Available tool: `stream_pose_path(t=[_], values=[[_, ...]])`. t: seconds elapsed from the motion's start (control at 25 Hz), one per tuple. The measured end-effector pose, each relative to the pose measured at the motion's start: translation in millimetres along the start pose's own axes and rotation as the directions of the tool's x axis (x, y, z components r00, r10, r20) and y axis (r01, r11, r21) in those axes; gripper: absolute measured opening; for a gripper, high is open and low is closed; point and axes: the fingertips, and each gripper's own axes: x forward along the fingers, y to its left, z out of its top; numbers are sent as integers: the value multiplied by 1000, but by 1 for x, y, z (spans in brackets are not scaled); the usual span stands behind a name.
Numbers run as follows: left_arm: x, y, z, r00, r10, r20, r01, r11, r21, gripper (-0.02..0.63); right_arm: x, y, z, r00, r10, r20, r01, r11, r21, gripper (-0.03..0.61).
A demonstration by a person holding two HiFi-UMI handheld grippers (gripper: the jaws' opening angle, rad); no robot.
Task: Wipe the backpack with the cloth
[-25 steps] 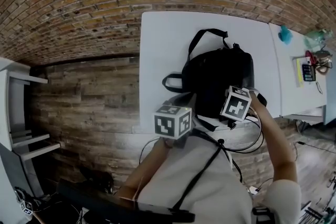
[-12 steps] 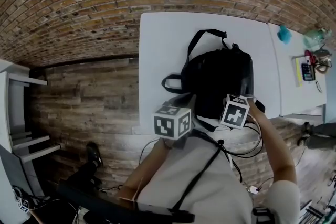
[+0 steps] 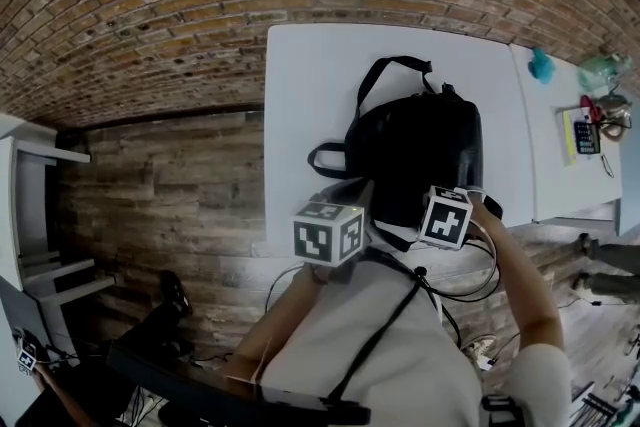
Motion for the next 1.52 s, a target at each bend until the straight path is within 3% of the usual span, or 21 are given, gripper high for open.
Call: stream_pose_path(t=[0.32,0.64,0.88,1.2,1.52], values=[[-6,10,5,999,22,24,-22,1000,-19,5,-16,-6,-1,1000,20,2,-20,1000,1,46],[-9,14,6,999,32,34,-31,999,-29,5,-68,-79,21,978,-148,148,136,987,89,46],[-11,18,9,998,40,40,-39,999,-30,5,-78,-132,50,958,-195,212,166,975,146,48],[-11,22,10,998,51,34,-49,998,-44,5,-62,-187,80,950,-233,206,192,961,200,46],[-9,28,17,998,57,41,-54,997,-57,5,-42,-221,82,942,-326,85,299,926,232,48]])
